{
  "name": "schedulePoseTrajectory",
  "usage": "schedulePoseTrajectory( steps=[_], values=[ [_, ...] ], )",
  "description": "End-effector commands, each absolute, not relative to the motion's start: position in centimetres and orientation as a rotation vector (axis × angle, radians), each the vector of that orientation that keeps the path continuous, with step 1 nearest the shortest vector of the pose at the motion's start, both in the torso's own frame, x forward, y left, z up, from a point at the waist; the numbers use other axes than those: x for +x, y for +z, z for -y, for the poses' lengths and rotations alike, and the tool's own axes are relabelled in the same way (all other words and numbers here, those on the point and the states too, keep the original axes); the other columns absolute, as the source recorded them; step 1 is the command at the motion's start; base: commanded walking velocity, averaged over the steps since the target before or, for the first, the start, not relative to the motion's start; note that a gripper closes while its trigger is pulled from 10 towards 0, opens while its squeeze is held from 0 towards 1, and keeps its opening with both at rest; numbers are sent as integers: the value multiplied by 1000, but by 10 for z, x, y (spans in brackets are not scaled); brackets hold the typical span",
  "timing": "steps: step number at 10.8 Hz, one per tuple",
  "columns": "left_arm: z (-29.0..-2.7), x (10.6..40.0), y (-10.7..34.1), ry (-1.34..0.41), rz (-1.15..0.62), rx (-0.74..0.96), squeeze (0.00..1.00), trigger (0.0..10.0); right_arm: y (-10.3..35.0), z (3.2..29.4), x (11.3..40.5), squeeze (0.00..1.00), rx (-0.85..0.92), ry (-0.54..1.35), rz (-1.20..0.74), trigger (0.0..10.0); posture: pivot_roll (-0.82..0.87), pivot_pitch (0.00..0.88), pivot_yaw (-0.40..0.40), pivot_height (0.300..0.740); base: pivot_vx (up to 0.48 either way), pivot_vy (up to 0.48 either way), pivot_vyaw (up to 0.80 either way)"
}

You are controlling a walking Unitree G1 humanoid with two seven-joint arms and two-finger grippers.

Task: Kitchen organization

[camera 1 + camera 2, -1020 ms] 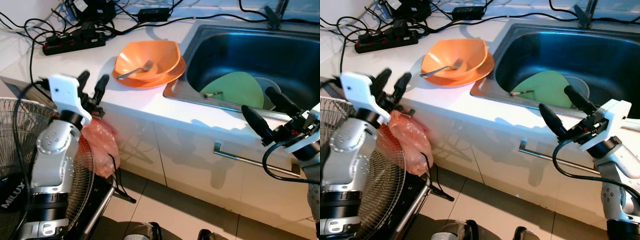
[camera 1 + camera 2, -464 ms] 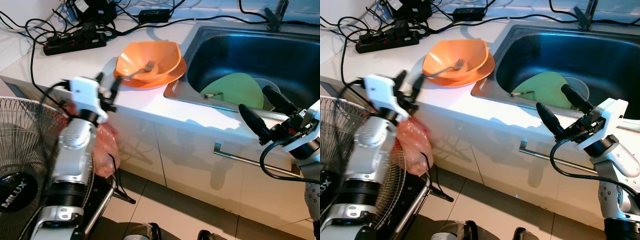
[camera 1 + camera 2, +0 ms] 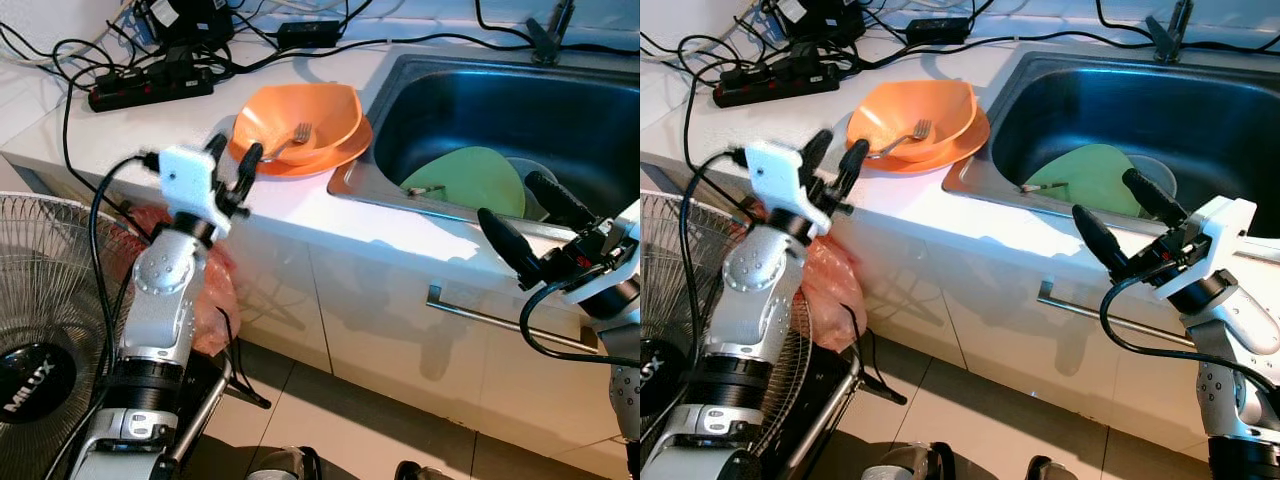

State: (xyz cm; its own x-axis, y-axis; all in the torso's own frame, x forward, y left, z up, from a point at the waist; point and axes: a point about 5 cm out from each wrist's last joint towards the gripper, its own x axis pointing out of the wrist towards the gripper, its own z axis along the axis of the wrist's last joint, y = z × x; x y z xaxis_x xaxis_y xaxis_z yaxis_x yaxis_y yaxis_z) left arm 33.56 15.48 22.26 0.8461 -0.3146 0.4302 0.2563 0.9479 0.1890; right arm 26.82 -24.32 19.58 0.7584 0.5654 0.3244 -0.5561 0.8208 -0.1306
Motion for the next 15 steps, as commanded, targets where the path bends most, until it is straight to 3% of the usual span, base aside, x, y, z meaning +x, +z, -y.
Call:
schedulePoseTrajectory(
  steps=[1,7,15],
  values=[
    [-154,333,236,-308,519,144,0,10000,200,242,268,0,-41,619,377,10000,37,120,116,740,0,0,0],
    [-141,351,204,-326,402,106,0,10000,200,240,269,0,-39,619,379,10000,21,124,112,740,0,0,0],
    [-141,367,192,-266,382,103,0,10000,200,239,269,0,-35,618,380,10000,13,130,106,740,0,0,0]
  ],
)
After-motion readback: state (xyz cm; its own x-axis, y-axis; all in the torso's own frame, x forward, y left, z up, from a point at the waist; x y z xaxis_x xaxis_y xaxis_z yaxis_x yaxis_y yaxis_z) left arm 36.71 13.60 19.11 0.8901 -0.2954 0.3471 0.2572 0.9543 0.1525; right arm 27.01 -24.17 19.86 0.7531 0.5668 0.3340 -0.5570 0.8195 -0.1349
